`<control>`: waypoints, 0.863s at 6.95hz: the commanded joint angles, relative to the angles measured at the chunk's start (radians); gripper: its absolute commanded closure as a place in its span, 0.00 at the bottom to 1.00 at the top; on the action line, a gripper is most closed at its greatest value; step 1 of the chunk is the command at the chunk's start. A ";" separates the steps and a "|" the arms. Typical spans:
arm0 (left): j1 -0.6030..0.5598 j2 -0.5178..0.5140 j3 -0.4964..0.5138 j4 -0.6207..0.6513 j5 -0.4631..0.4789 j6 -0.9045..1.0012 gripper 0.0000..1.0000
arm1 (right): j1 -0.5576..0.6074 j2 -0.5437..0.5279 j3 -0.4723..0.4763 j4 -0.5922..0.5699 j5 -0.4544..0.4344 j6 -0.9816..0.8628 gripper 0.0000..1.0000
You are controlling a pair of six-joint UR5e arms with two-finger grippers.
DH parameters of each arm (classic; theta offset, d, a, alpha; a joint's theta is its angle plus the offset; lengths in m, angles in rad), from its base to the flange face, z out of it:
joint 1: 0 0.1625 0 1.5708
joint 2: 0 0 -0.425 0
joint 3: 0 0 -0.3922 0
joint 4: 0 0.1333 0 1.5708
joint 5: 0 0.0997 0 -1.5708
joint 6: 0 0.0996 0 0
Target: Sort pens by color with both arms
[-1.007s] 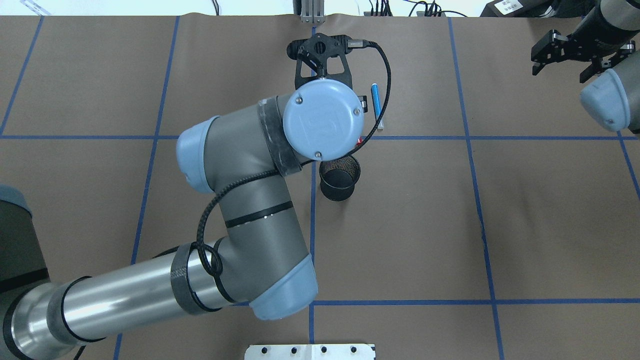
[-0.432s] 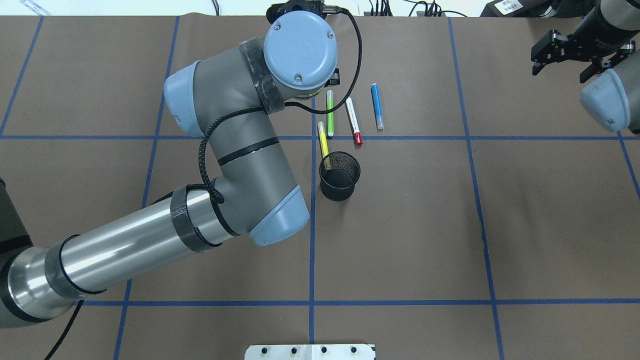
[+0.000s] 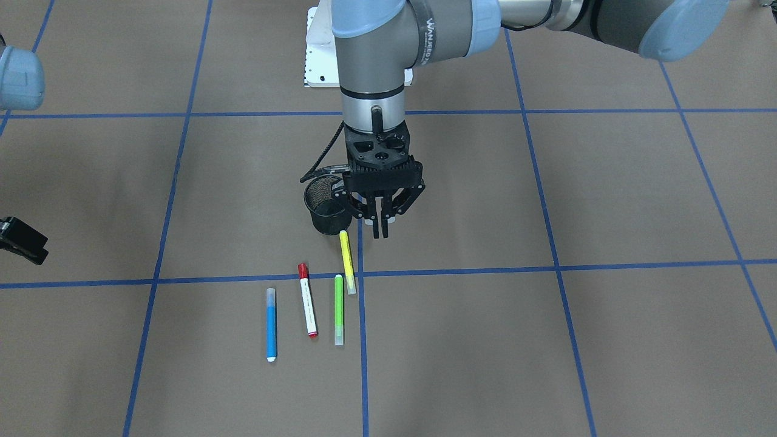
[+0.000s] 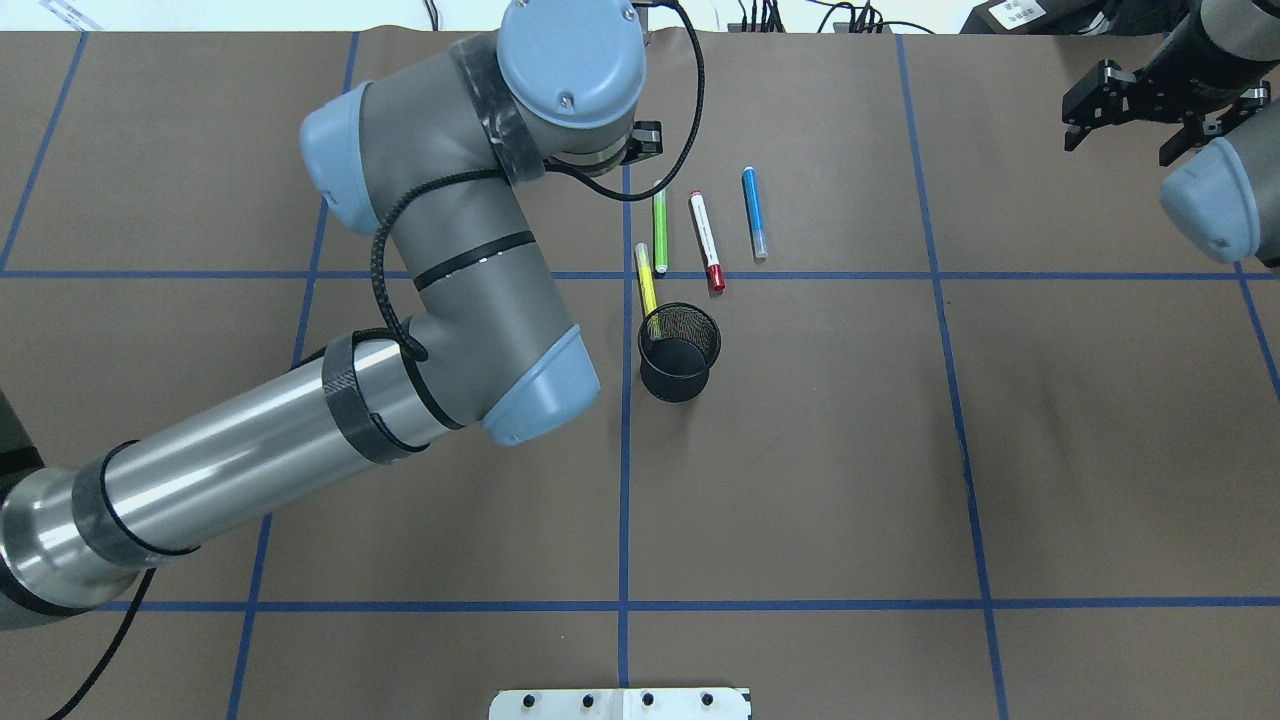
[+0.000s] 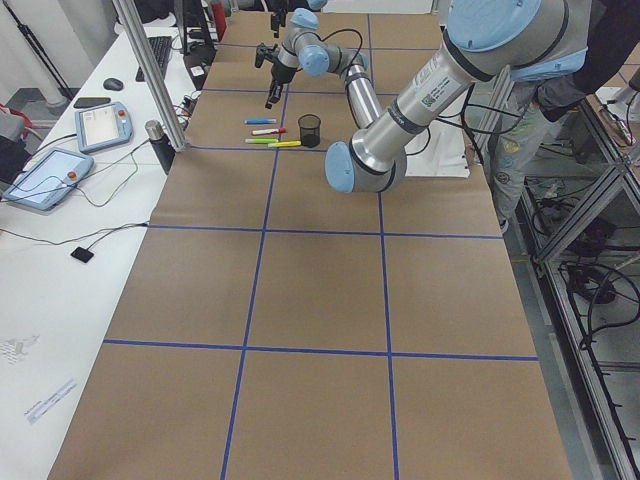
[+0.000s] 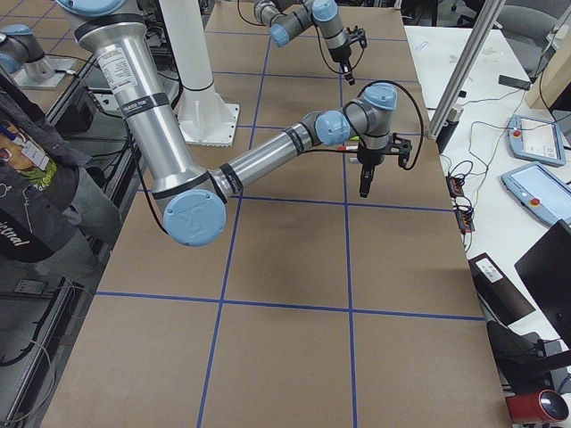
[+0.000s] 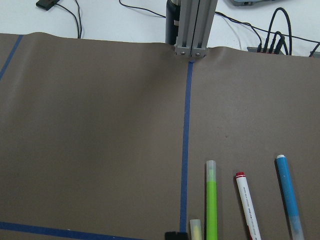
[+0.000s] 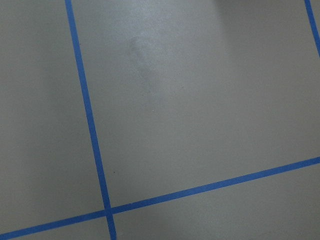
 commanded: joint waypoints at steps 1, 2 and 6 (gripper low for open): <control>-0.083 0.068 -0.017 0.003 -0.110 0.117 0.01 | 0.026 0.000 -0.020 -0.010 0.002 -0.107 0.00; -0.156 0.139 -0.037 0.000 -0.205 0.189 0.01 | 0.045 0.002 -0.044 -0.011 0.021 -0.152 0.00; -0.454 0.344 -0.009 0.000 -0.437 0.592 0.01 | 0.192 -0.116 -0.049 -0.102 0.072 -0.553 0.00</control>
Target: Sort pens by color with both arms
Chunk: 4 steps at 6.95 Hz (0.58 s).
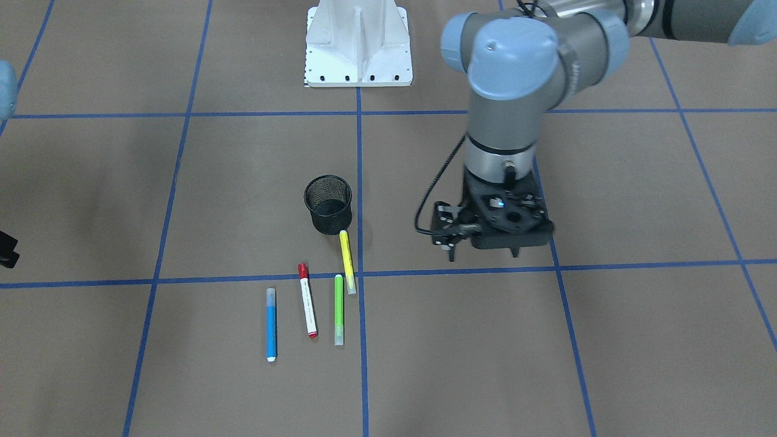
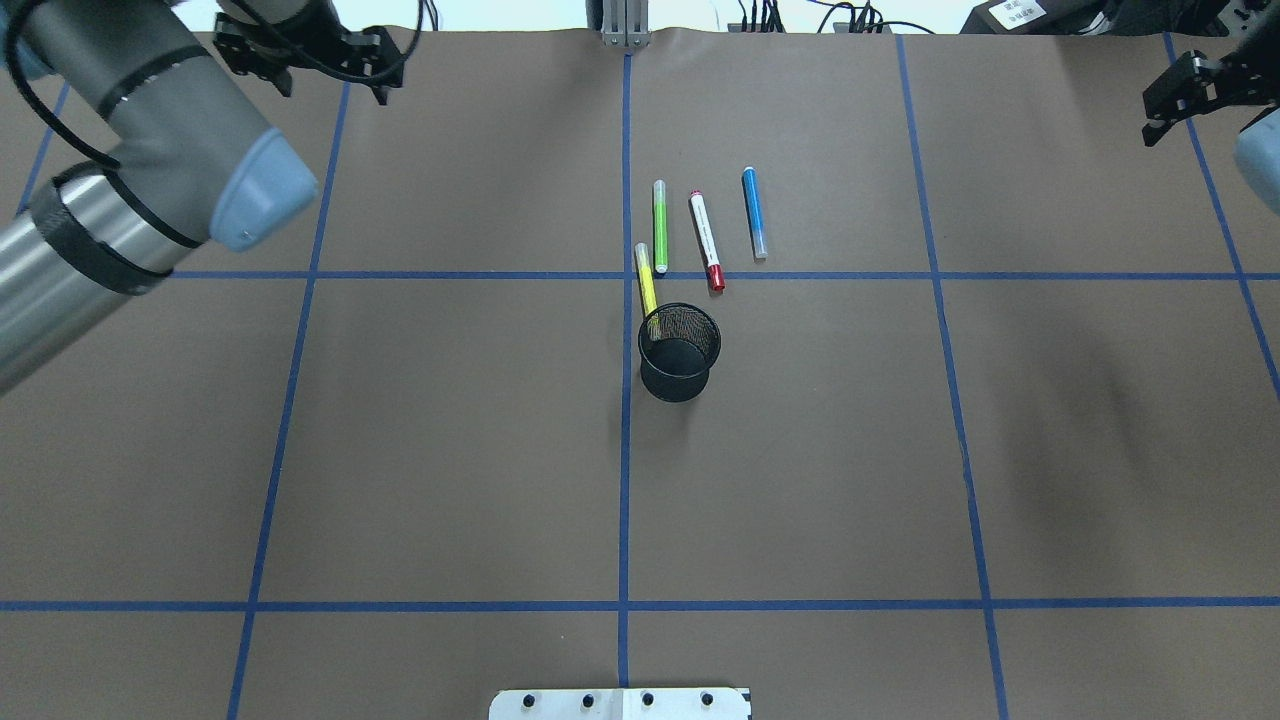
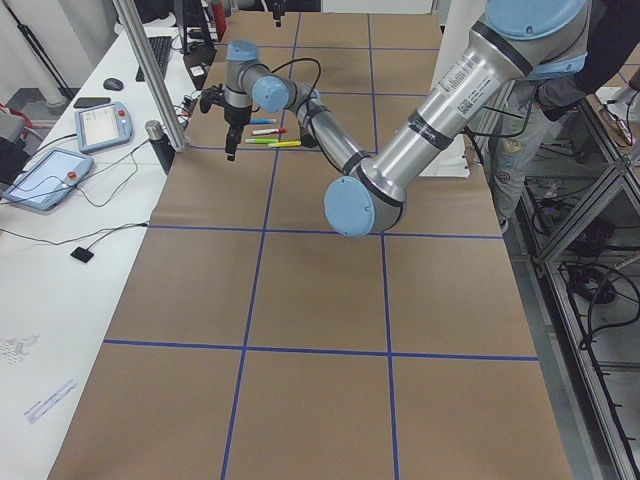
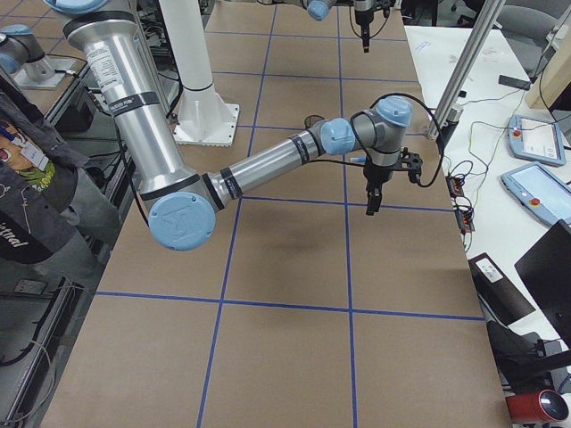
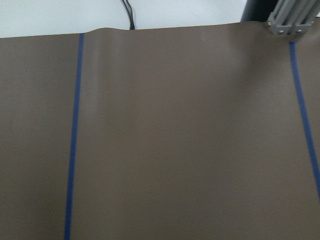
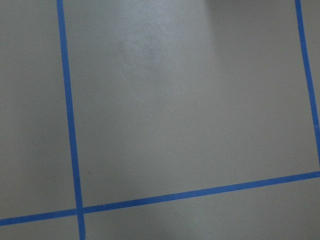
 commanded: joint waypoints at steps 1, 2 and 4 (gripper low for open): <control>-0.167 0.103 0.067 0.000 -0.097 0.277 0.01 | 0.127 -0.125 -0.002 -0.015 0.053 -0.300 0.00; -0.249 0.123 0.132 -0.003 -0.142 0.396 0.01 | 0.167 -0.203 0.001 -0.003 0.073 -0.347 0.00; -0.363 0.160 0.235 -0.006 -0.162 0.576 0.01 | 0.202 -0.294 0.001 0.133 0.079 -0.358 0.00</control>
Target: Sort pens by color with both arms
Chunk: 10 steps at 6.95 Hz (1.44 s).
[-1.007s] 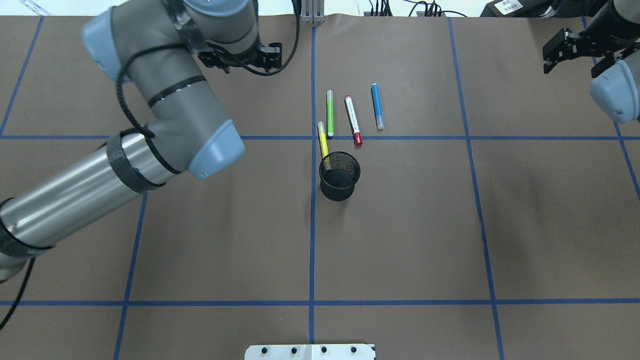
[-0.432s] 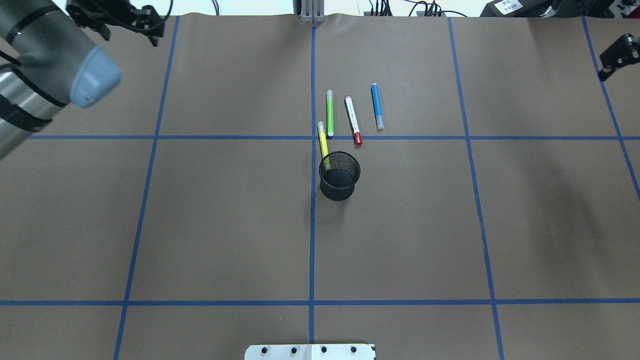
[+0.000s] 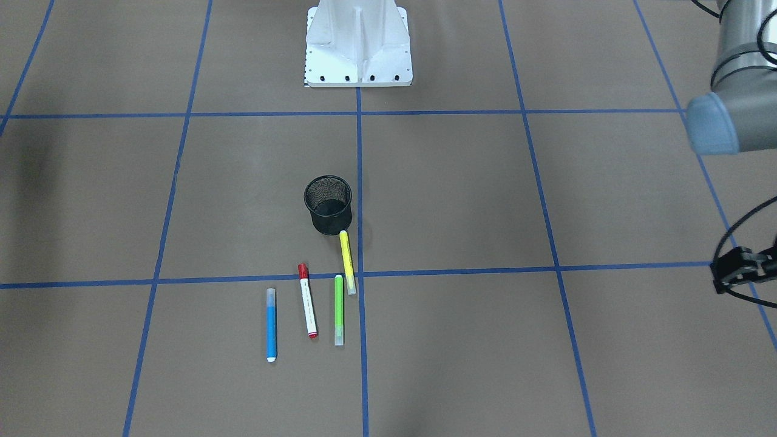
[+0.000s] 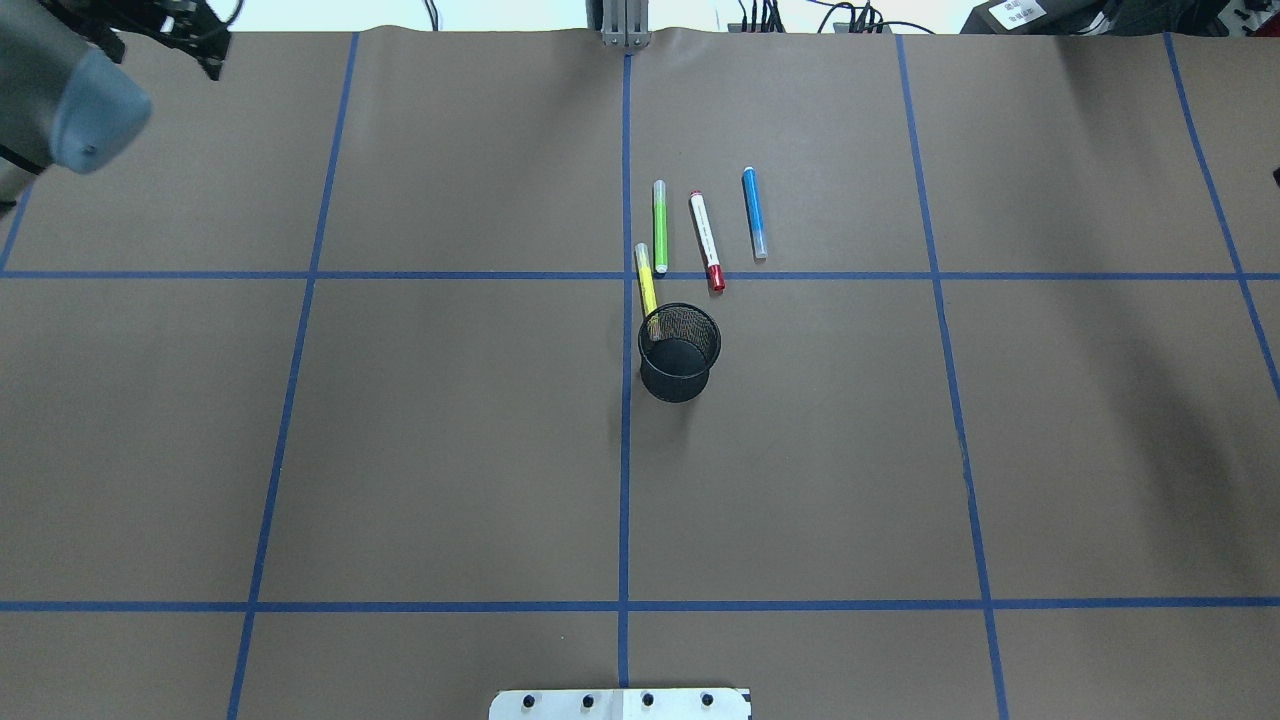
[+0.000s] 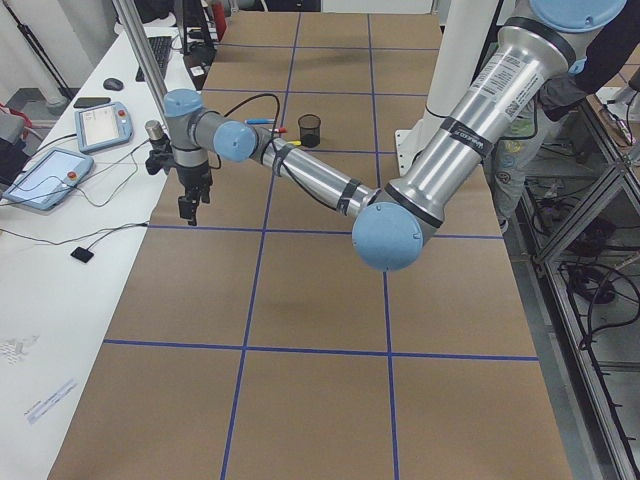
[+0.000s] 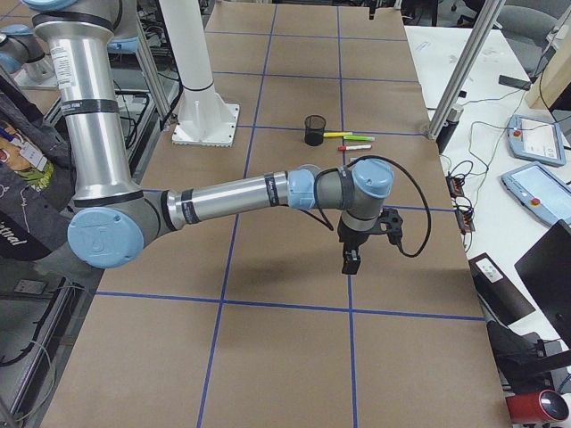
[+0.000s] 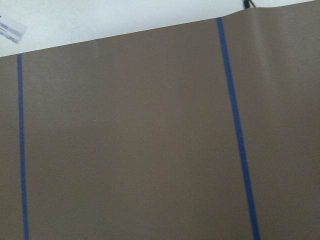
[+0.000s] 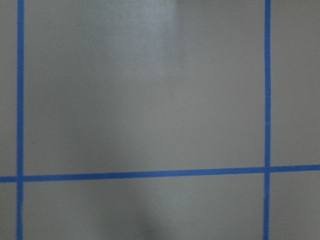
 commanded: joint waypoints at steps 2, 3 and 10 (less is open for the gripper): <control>-0.175 0.070 0.151 -0.004 -0.060 0.303 0.01 | 0.027 -0.059 0.007 0.070 0.000 -0.012 0.00; -0.203 0.117 0.156 -0.006 -0.061 0.356 0.01 | 0.027 -0.063 0.010 0.070 0.000 -0.012 0.00; -0.308 0.171 0.239 -0.007 -0.103 0.484 0.01 | 0.050 -0.060 0.017 0.070 -0.081 0.013 0.00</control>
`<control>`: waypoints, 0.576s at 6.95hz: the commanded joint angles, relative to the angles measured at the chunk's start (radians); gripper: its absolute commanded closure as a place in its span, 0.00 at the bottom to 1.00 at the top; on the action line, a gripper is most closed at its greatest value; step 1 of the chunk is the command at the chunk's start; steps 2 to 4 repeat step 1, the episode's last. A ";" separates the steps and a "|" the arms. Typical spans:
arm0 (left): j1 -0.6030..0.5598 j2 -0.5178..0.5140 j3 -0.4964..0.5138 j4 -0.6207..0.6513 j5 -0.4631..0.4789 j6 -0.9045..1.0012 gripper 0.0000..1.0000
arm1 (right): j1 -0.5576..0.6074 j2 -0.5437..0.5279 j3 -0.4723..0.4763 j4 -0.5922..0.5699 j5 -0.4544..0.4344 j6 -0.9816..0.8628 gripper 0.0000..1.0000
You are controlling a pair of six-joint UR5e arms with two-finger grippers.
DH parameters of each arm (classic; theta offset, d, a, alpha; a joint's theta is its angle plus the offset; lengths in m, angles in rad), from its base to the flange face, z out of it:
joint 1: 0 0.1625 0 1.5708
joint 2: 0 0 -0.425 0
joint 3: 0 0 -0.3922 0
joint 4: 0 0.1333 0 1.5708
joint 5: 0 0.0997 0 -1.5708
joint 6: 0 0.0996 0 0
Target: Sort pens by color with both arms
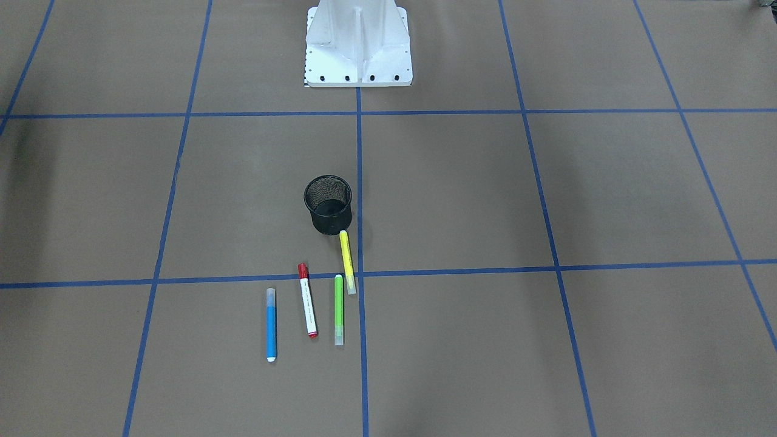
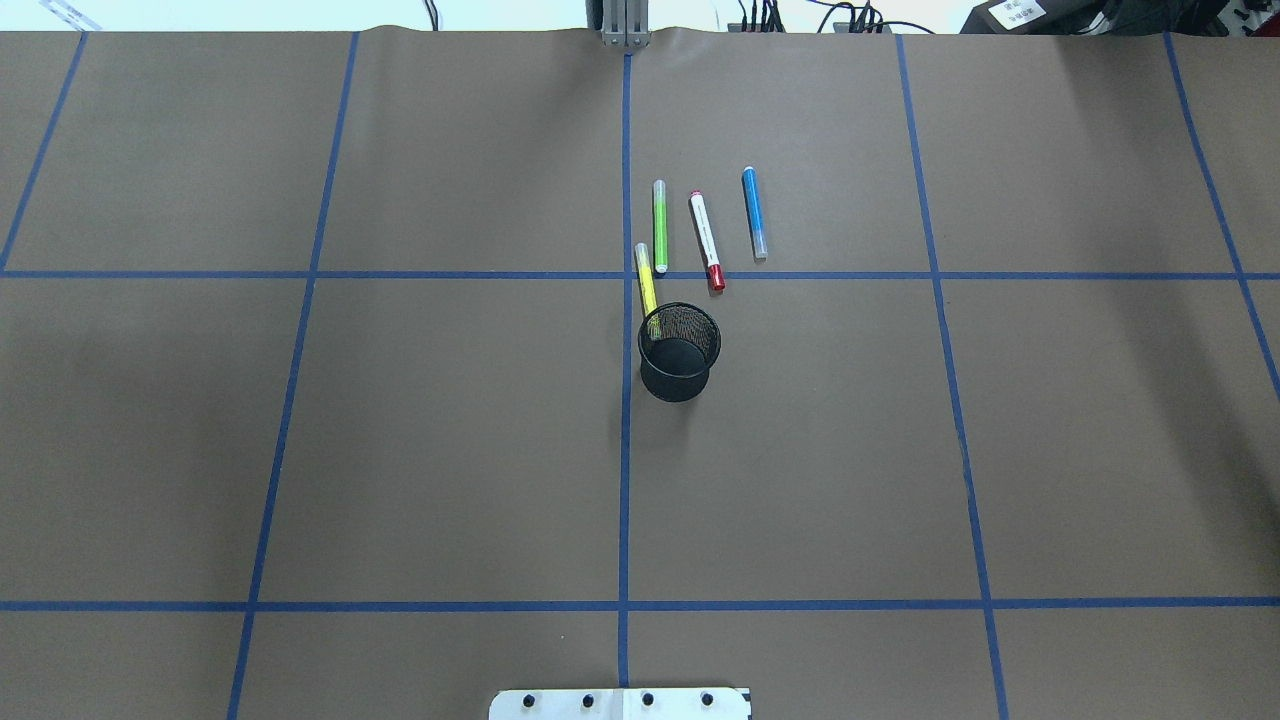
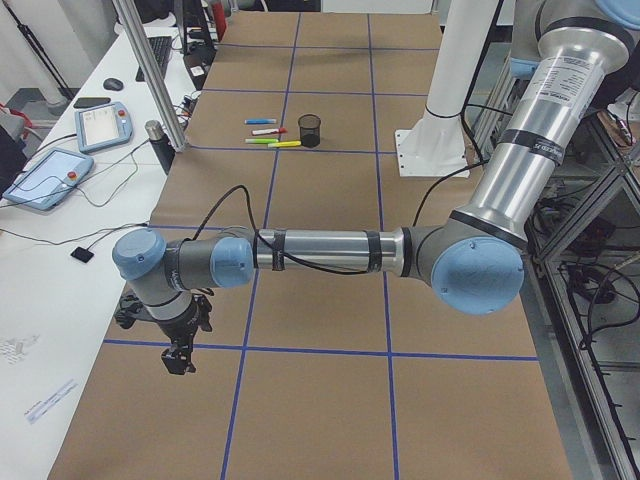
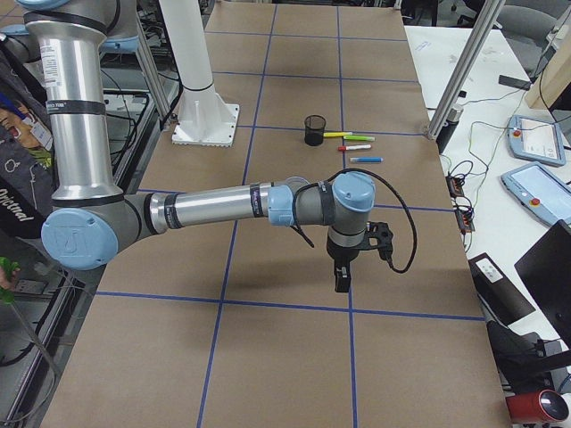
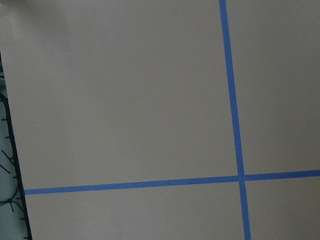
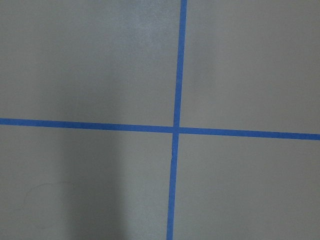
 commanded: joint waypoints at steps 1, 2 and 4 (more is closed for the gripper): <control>-0.004 0.002 -0.001 -0.001 -0.015 0.004 0.01 | 0.039 -0.011 0.003 0.001 -0.016 -0.007 0.00; -0.004 0.002 -0.001 -0.001 -0.015 0.004 0.01 | 0.039 -0.011 0.003 0.001 -0.016 -0.007 0.00; -0.004 0.002 -0.001 -0.001 -0.015 0.004 0.01 | 0.039 -0.011 0.003 0.001 -0.016 -0.007 0.00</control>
